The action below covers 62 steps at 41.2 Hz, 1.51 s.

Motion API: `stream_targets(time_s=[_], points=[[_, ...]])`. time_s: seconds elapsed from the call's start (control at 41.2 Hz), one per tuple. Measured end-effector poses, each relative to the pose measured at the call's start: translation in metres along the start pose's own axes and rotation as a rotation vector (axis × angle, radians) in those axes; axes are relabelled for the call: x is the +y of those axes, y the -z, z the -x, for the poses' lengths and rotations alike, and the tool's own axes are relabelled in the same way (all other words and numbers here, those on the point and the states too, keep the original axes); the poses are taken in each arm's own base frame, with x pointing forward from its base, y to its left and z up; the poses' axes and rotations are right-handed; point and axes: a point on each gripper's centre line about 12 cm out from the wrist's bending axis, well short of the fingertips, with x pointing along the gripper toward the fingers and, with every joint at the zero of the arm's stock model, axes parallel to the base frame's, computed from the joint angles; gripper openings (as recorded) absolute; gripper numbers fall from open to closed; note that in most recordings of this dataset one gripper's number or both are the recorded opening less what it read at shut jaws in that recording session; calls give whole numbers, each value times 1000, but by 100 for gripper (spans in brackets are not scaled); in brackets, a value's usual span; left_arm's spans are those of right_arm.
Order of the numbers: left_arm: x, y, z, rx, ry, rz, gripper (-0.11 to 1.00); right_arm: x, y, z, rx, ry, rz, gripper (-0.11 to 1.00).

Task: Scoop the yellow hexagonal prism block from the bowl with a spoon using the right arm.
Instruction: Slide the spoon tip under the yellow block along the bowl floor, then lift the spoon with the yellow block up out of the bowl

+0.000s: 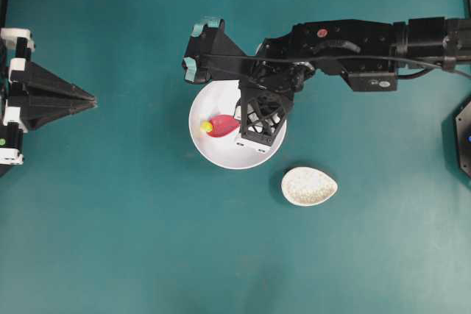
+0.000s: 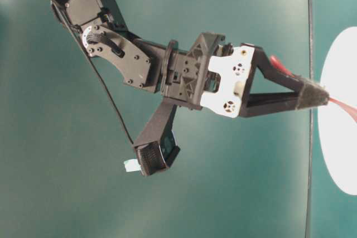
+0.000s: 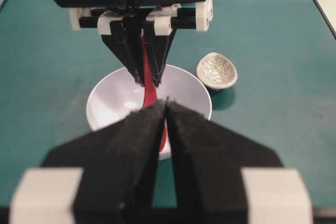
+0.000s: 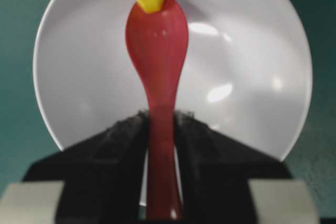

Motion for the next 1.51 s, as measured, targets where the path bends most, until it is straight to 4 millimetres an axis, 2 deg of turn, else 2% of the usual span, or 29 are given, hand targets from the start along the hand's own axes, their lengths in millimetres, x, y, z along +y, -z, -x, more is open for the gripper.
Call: stream_targets(time_s=[0.388,0.971,1.505], points=[[0,0,0,2,1,4,10,0,-1,1,-9,-1,0,23],[0,0,0,0,0,6,10,3,-3,19,-39,-6,6,23],[0,0,0,0,0,8,10,5,-11,77,-188,-12,21,23]])
